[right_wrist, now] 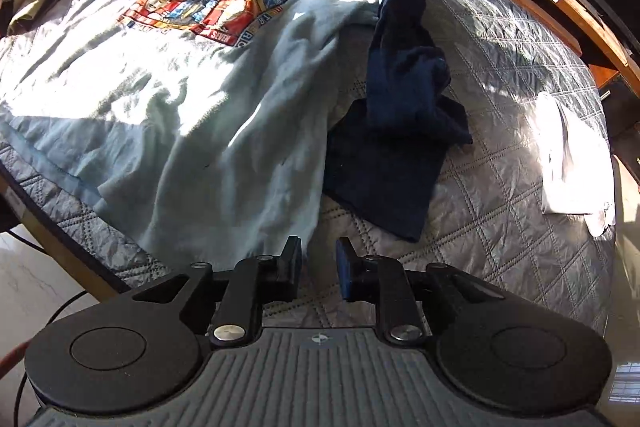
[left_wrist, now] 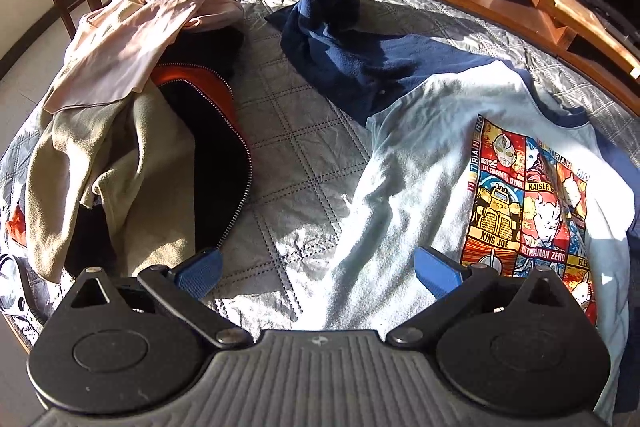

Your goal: Fold clothes

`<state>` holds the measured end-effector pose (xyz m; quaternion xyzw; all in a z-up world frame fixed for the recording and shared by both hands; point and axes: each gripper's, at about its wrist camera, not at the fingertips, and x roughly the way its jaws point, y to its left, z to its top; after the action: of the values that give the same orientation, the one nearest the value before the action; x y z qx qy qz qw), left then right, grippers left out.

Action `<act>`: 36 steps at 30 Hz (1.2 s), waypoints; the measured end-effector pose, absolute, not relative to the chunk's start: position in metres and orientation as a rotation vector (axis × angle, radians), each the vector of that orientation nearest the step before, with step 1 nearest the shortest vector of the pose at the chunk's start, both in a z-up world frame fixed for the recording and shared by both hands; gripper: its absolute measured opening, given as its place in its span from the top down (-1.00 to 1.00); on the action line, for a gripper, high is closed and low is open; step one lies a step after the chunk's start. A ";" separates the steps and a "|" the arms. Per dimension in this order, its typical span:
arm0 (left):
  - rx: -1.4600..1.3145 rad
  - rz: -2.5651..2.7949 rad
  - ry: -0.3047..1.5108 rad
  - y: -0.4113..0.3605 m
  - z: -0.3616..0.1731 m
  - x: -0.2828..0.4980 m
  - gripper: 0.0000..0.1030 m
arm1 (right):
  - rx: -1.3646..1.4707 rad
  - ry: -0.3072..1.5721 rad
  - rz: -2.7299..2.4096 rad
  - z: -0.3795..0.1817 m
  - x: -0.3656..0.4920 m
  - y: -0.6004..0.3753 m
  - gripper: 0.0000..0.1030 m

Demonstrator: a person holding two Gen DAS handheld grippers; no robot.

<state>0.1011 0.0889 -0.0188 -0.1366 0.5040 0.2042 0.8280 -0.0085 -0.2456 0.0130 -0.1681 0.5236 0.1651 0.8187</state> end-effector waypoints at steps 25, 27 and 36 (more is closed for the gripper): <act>-0.277 0.414 1.086 0.085 -0.024 0.105 -0.98 | -0.206 1.012 0.263 0.003 0.028 -0.274 -0.17; -0.269 0.410 1.089 0.083 -0.024 0.105 -0.98 | -0.329 1.009 0.257 -0.014 0.026 -0.269 -0.11; -0.263 0.407 1.092 0.081 -0.025 0.106 -0.98 | -0.451 0.958 0.298 -0.036 0.012 -0.273 0.00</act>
<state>0.1059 0.0814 -0.0254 -0.1236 0.5143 0.1917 0.8267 0.0124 -0.2733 -0.0361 -0.2143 0.4554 0.1415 0.8524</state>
